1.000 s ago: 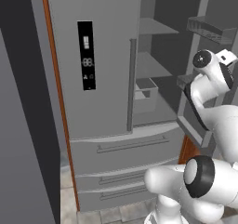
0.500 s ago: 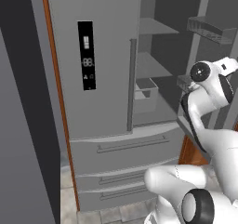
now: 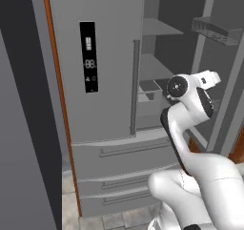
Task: Move the hot dog bun to the plate on the dining table and place the condiment next to that plate. Then navigate to the fridge and take the sausage and place it on the plate as well.
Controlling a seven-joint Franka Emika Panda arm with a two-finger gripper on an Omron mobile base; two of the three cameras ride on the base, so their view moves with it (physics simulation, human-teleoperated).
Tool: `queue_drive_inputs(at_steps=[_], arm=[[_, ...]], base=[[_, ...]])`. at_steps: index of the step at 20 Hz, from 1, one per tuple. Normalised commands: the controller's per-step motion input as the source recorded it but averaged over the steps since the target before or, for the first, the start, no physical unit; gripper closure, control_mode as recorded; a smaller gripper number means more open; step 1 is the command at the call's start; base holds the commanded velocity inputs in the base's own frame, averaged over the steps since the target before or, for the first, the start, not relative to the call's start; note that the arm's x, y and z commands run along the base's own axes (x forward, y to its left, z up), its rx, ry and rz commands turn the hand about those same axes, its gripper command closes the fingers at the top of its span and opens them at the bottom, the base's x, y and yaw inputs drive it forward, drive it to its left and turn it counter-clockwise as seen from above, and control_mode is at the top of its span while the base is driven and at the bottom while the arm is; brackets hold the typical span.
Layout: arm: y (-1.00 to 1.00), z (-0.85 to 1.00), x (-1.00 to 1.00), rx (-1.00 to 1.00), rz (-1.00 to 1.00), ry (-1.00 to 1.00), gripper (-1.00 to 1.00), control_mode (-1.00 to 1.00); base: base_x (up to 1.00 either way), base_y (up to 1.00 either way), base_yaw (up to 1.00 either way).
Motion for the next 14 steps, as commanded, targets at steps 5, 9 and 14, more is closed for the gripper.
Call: queue_drive_inputs(at_steps=[5, 9, 14], arm=[[0.93, 0.08, 0.0, 0.22, 0.02, 0.0, -1.0, -1.0], [0.85, 0.05, 0.0, 0.24, 0.07, 0.0, -1.0, -1.0], [0.68, 0.01, 0.0, 0.25, 0.13, 0.0, -1.0, -1.0]], base=[[0.0, 0.0, 0.0], [0.0, 0.0, 0.0], [0.0, 0.0, 0.0]])
